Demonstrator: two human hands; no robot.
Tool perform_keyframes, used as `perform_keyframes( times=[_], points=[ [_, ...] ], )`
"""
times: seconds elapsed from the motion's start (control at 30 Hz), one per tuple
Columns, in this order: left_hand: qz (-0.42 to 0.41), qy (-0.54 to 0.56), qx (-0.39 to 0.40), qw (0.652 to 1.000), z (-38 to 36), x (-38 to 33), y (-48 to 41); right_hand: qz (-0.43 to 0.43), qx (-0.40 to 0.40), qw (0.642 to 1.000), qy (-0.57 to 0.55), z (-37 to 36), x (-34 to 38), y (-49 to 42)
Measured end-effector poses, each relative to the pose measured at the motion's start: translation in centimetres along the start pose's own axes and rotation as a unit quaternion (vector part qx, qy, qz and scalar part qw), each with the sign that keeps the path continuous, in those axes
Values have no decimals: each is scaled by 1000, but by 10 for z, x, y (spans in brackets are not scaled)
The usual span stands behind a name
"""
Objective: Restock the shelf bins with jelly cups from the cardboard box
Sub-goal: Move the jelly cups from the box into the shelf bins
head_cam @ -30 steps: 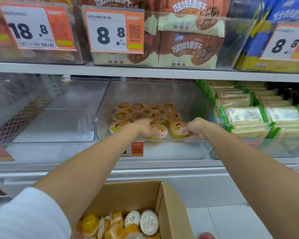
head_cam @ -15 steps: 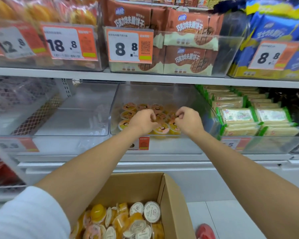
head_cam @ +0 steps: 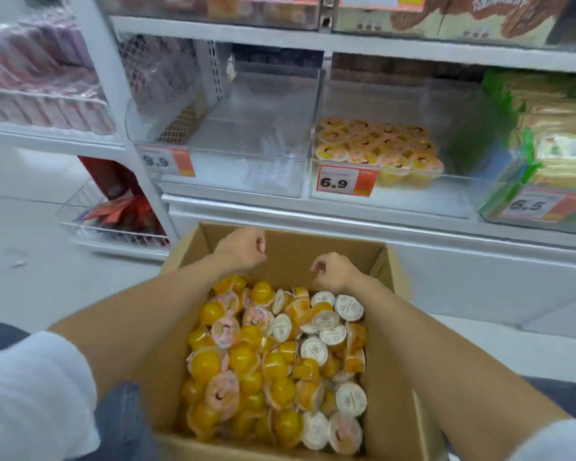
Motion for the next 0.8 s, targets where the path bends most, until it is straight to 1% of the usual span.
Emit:
perform_keyframes(
  times=[0.07, 0.13, 0.23, 0.37, 0.43, 0.53, 0.6, 0.67, 0.73, 0.8],
  points=[
    [61, -37, 61, 996, -25, 45, -2, -20, 67, 998, 5, -37, -9, -18],
    [99, -56, 85, 990, -47, 83, -8, -29, 103, 994, -10, -70, -15, -36],
    [146, -62, 86, 984, -70, 122, -22, -37, 112, 991, -62, -110, -20, -66],
    [198, -39, 142, 969, -104, 150, -42, -58, 132, 980, -134, -155, -13, -104],
    [211, -38, 122, 969, -115, 155, -50, -68, 149, 976, -143, -176, -11, -122],
    [221, -83, 49, 970, -121, 151, -58, -91, 166, 976, -105, -203, -8, -137],
    [226, -111, 25, 967, -123, 148, -63, -98, 156, 977, -105, -215, -8, -143],
    [232, -124, 19, 965, -119, 146, -67, -106, 118, 985, -69, -214, -9, -146],
    [232, -123, 34, 964, -114, 146, -68, -105, 76, 990, -45, -206, -11, -144],
    [224, -104, 52, 968, -108, 148, -68, -102, 50, 992, -55, -195, -13, -141]
  ],
)
Point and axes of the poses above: each hand's wrist, its own y-axis away from the middle knuckle, its own z-axis out of the back of the hand, x = y × z, the point moved 5 cm from there along -y, towards the middle knuckle, and after that the axes turned 11 degrees about x, right-handed, at the moved point
